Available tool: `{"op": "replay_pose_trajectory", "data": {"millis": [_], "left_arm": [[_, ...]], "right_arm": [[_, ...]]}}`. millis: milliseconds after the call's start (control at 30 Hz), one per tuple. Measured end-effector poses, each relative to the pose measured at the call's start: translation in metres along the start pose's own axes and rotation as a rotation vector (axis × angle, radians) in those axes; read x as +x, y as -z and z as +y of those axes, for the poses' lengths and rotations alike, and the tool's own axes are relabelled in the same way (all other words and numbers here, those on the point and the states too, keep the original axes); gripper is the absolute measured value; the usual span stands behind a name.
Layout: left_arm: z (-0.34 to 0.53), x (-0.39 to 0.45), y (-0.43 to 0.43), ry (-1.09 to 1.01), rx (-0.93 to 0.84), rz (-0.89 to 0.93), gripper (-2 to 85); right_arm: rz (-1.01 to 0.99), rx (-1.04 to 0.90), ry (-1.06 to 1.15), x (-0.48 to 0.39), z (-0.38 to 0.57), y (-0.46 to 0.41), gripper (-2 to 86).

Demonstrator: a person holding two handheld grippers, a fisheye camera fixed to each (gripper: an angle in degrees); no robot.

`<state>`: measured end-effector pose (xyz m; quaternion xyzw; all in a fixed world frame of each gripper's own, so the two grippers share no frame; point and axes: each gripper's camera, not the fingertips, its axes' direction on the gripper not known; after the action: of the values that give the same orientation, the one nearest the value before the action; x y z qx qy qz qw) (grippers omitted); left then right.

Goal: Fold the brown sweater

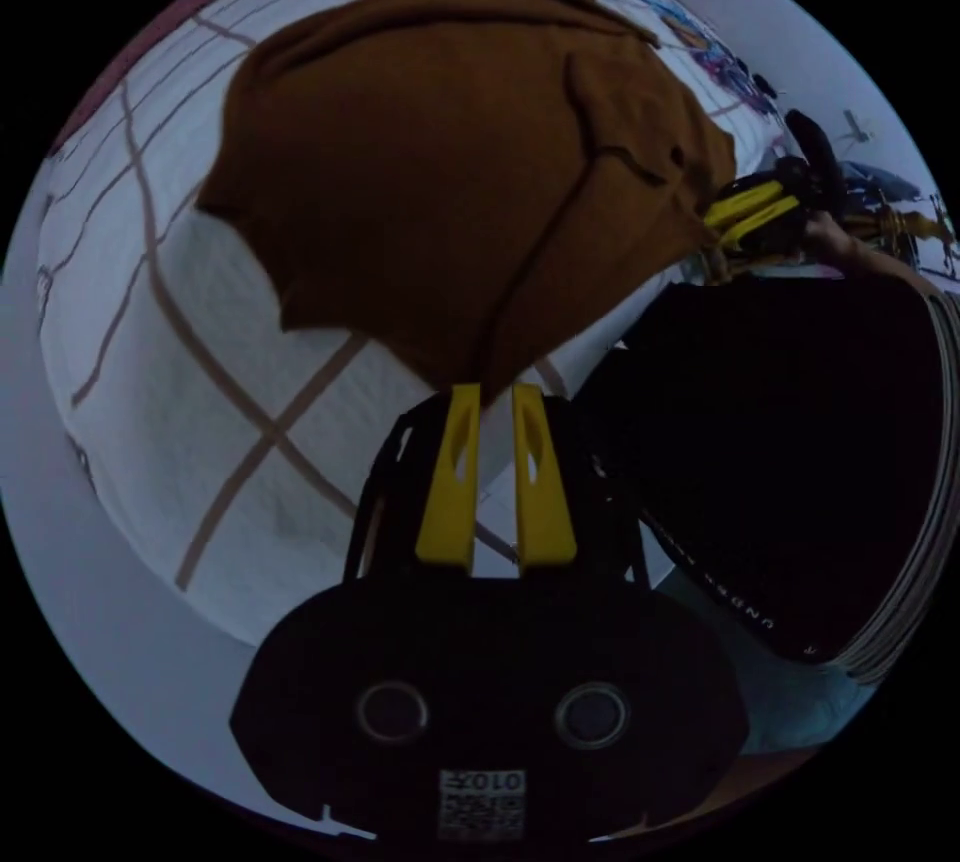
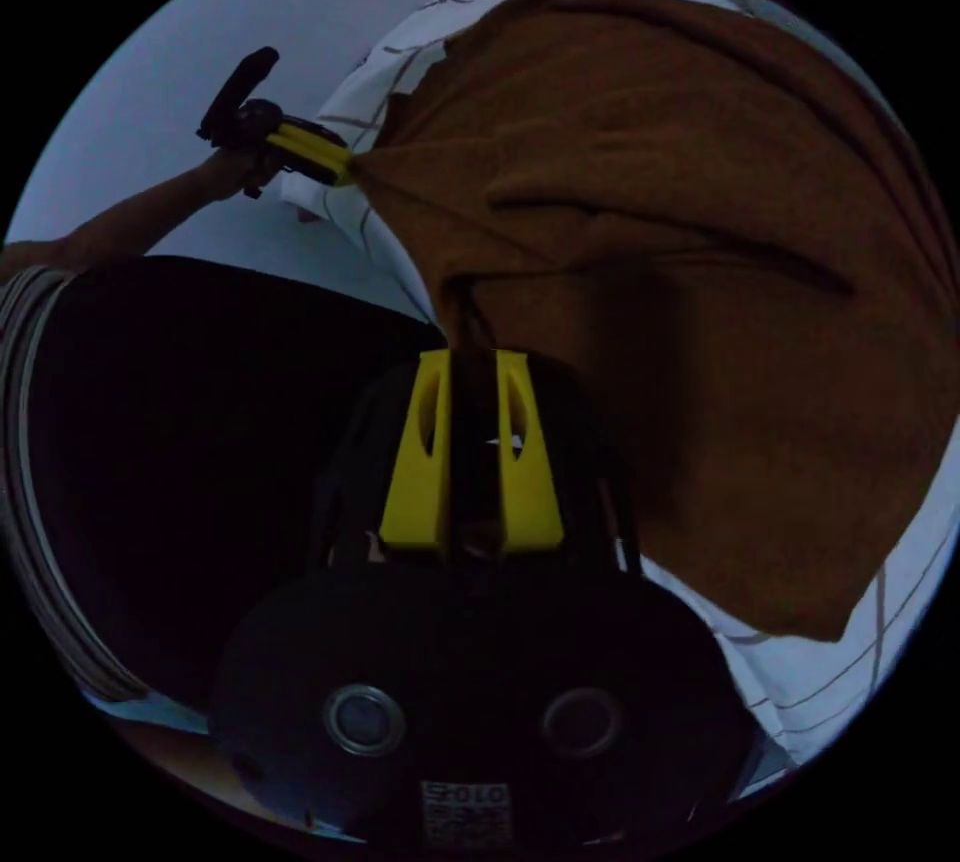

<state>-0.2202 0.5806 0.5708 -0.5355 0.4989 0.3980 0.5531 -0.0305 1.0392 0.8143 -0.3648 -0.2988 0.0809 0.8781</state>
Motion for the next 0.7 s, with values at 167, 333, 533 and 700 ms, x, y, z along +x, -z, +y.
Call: {"op": "replay_pose_trajectory", "data": {"millis": [167,333,533,700], "left_arm": [[0.022,0.013,0.02,0.052,0.071,-0.102,6.7],[-0.01,0.049,0.034,-0.118,0.152,-0.227,7.6],[-0.057,0.072,0.022,-0.313,0.08,-0.243,8.2],[-0.075,0.075,0.014,-0.379,0.0,-0.247,7.2]], "right_arm": [[0.184,0.099,-0.014,-0.016,0.026,0.049,8.8],[0.414,0.134,0.134,-0.041,0.008,0.082,10.4],[0.5,-0.039,0.428,-0.06,-0.033,0.074,10.3],[0.592,-0.169,0.532,-0.055,-0.039,0.064,8.0]]}}
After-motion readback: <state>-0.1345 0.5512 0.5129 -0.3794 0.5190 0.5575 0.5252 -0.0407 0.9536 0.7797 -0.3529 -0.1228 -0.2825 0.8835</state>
